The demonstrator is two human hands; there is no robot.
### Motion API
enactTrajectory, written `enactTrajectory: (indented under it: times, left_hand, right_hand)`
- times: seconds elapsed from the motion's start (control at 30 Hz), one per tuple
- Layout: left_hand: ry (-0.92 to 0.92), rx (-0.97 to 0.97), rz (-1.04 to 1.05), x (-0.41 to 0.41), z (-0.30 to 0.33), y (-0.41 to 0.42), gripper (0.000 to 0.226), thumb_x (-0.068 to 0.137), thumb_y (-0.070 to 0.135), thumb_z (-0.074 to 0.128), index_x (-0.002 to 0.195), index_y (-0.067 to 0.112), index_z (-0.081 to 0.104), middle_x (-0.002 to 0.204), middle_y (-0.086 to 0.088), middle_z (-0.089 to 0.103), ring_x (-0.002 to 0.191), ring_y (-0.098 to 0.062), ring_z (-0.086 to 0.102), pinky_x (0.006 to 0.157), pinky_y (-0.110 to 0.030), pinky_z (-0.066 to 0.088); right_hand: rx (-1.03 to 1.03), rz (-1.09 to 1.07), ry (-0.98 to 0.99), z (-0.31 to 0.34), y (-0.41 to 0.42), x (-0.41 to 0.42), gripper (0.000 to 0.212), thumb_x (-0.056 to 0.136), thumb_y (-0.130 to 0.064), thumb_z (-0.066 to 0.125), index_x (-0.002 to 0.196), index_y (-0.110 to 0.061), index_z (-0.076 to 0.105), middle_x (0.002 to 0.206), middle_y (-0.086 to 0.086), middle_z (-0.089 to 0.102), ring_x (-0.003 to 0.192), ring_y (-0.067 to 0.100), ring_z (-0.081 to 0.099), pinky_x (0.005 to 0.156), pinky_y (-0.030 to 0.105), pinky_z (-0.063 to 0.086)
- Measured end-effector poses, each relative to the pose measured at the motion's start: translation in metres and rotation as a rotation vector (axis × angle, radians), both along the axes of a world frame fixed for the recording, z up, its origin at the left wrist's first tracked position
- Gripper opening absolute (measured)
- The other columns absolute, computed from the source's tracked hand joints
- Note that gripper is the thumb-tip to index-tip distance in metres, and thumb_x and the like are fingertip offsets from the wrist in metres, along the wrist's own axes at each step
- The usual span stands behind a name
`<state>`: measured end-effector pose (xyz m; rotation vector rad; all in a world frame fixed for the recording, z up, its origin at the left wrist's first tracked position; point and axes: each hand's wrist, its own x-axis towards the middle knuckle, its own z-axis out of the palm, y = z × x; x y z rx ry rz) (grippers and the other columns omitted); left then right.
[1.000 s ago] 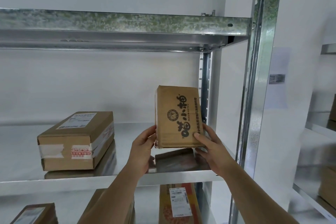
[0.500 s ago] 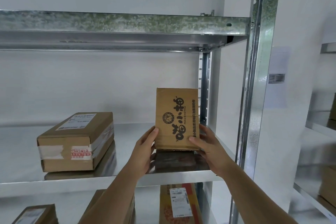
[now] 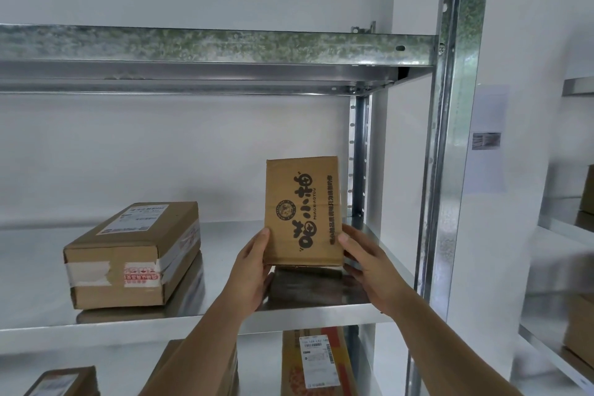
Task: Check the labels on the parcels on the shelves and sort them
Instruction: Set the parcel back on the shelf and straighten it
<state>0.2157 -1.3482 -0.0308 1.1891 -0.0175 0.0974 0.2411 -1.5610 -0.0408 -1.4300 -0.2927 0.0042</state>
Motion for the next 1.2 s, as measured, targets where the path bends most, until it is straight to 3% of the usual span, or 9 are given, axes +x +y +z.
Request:
enactTrajectory:
  times: [0.1,0.4,0.57,0.7,0.87,0.97,1.07,1.13,1.2]
  left_hand:
    - [0.001,0.019,0.011,0.002,-0.001,0.000,0.024,0.108,0.041,0.041,0.119,0.028,0.057,0.123,0.000,0.067,0.113,-0.015,0.060,0.108,-0.041,0.040]
    - [0.013,0.007,0.021,0.007,-0.004,0.000,0.023,0.109,0.042,0.034,0.114,0.033,0.055,0.119,0.007,0.066,0.111,-0.014,0.058,0.117,-0.044,0.032]
    - [-0.015,0.027,0.044,0.008,-0.004,0.001,0.029,0.109,0.041,0.035,0.125,0.029,0.055,0.123,0.003,0.067,0.117,-0.017,0.059,0.117,-0.044,0.034]
    - [-0.116,0.019,0.140,0.009,-0.006,0.002,0.028,0.108,0.032,0.043,0.133,0.023,0.053,0.123,-0.005,0.067,0.117,-0.024,0.063,0.098,-0.044,0.052]
    - [-0.141,0.151,0.307,0.013,-0.011,0.003,0.011,0.107,0.024,0.049,0.115,0.023,0.057,0.109,-0.011,0.070,0.093,-0.029,0.068,0.067,-0.036,0.056]
    - [-0.150,0.346,0.361,0.014,-0.012,0.000,0.024,0.104,0.024,0.055,0.105,0.045,0.067,0.115,-0.005,0.069,0.092,-0.035,0.064,0.045,-0.029,0.049]
    - [-0.114,0.262,0.253,0.010,-0.007,-0.004,0.025,0.106,0.028,0.053,0.108,0.048,0.068,0.119,0.002,0.072,0.105,-0.028,0.067,0.075,-0.044,0.061]
    - [-0.080,0.161,0.123,0.006,-0.006,-0.003,0.020,0.104,0.036,0.053,0.116,0.040,0.068,0.120,0.005,0.073,0.118,-0.023,0.064,0.097,-0.057,0.053]
    - [-0.068,0.132,0.005,0.003,-0.005,-0.002,0.032,0.095,0.048,0.057,0.125,0.040,0.063,0.122,0.009,0.072,0.123,-0.022,0.061,0.102,-0.058,0.050]
  right_hand:
    - [-0.026,-0.009,-0.009,0.001,0.001,-0.003,0.056,0.079,-0.052,0.063,0.134,-0.040,0.058,0.128,-0.006,0.069,0.123,0.020,0.058,0.104,0.039,0.046]
    - [0.002,0.009,0.001,0.003,-0.001,-0.008,0.058,0.079,-0.046,0.064,0.135,-0.039,0.055,0.130,-0.002,0.065,0.117,0.019,0.059,0.074,0.022,0.056]
    - [0.014,0.002,-0.015,-0.001,-0.002,-0.005,0.050,0.085,-0.043,0.063,0.134,-0.043,0.054,0.127,0.000,0.068,0.117,0.022,0.064,0.092,0.030,0.055]
    - [0.037,0.019,-0.026,-0.004,-0.005,-0.002,0.077,0.074,-0.047,0.074,0.144,-0.032,0.046,0.127,-0.001,0.069,0.117,0.025,0.067,0.111,0.046,0.046]
    - [0.037,0.114,-0.038,-0.003,-0.007,-0.005,0.049,0.084,-0.039,0.069,0.133,-0.033,0.064,0.123,0.008,0.071,0.110,0.029,0.070,0.091,0.046,0.059]
    - [0.023,0.135,-0.050,-0.003,-0.009,-0.004,0.048,0.087,-0.037,0.068,0.135,-0.034,0.062,0.126,0.004,0.071,0.113,0.028,0.069,0.100,0.053,0.054]
    - [-0.029,0.146,-0.082,-0.002,-0.007,-0.004,0.052,0.085,-0.036,0.067,0.136,-0.034,0.059,0.127,0.000,0.071,0.117,0.024,0.068,0.103,0.049,0.054]
    - [-0.052,0.145,-0.099,-0.003,-0.005,-0.003,0.054,0.083,-0.039,0.069,0.136,-0.035,0.058,0.127,-0.002,0.071,0.119,0.024,0.067,0.104,0.051,0.052]
    - [-0.055,0.131,-0.097,-0.005,-0.005,0.001,0.057,0.082,-0.043,0.071,0.137,-0.036,0.058,0.128,-0.002,0.070,0.119,0.026,0.067,0.105,0.054,0.051]
